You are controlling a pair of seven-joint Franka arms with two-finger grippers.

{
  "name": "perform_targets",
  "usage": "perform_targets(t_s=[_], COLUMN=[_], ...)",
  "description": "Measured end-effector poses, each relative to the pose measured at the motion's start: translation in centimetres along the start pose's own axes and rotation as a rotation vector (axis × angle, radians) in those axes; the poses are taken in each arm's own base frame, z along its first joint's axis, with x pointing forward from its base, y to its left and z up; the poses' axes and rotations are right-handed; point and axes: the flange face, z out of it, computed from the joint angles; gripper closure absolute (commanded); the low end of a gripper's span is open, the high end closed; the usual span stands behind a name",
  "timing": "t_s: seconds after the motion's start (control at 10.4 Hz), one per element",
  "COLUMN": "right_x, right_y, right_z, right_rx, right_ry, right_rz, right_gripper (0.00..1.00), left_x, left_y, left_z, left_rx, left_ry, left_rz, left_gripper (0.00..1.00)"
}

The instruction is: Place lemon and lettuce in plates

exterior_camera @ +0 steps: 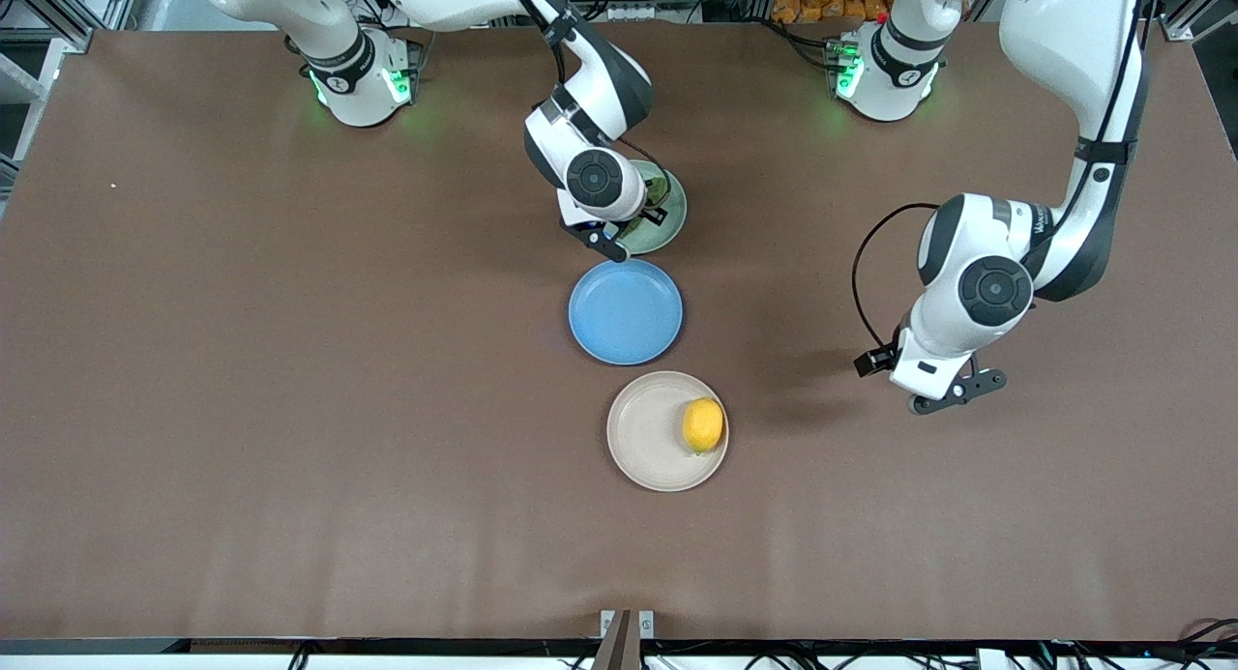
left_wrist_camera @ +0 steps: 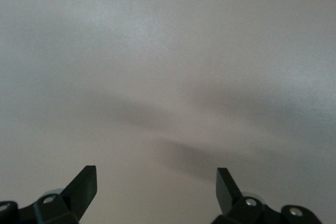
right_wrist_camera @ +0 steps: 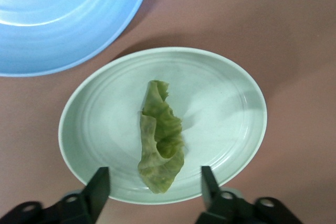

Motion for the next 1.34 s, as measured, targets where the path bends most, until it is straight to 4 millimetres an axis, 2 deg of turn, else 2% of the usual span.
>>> perform_targets(t_s=[0.29,0.48,0.86,1.15,1.34], right_x=[1.4,3.2,7.3,10.5,13.1], right_y=[0.2,0.9,4.8,7.8,10.6], right_z=[-3.0,-6.5,-15.3,-20.6,-24.4], right_rx=[-0.073,-0.108,-0.23,-0.299,-0.312], right_ry=[-0.055,-0.074,-0.053,-0.065,-0.035], right_rz=[0.013,0.0,-0.085,-0.185,-0.229], right_gripper=[0.0,0.0,0.0,0.0,0.0], left_x=[-1.3,-2.2,-4.6,-6.1,-6.9], left_y=[-2.0,-3.4,-5.5,-5.8,-5.6], left_z=[-0.8,-0.8,-1.8,-2.5,-3.0], left_rx=[-0.017,-0.023,-0.04,-0.038,-0.04], left_ry=[-0.009,-0.02,-0.028,-0.023,-0.015], left_rz=[0.036,0.048,0.058,0.068,0.078], left_gripper=[0.0,0.0,0.0,0.0,0.0])
